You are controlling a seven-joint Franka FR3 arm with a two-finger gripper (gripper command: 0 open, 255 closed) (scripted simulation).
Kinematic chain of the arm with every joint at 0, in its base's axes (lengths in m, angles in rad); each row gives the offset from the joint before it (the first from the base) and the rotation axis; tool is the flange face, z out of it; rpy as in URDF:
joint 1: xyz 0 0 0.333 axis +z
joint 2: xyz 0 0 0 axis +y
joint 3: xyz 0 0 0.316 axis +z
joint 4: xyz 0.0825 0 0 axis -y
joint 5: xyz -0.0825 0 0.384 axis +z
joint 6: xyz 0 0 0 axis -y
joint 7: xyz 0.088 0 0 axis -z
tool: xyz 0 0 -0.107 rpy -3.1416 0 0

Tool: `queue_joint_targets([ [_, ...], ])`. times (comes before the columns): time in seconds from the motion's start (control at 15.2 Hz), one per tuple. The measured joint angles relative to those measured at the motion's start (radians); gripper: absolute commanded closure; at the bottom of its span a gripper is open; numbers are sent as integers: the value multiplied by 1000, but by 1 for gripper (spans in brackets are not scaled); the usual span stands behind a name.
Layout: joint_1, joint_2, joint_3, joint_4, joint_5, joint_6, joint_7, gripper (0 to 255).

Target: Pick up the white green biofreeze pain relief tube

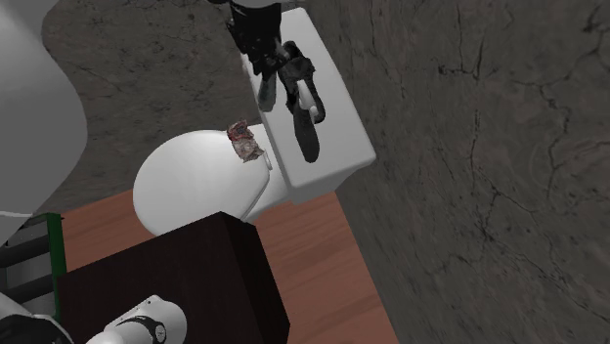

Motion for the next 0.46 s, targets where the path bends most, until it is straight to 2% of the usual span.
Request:
queue_joint_targets([
  [0.46, 12, 18, 1, 116, -6, -99, 3, 255],
])
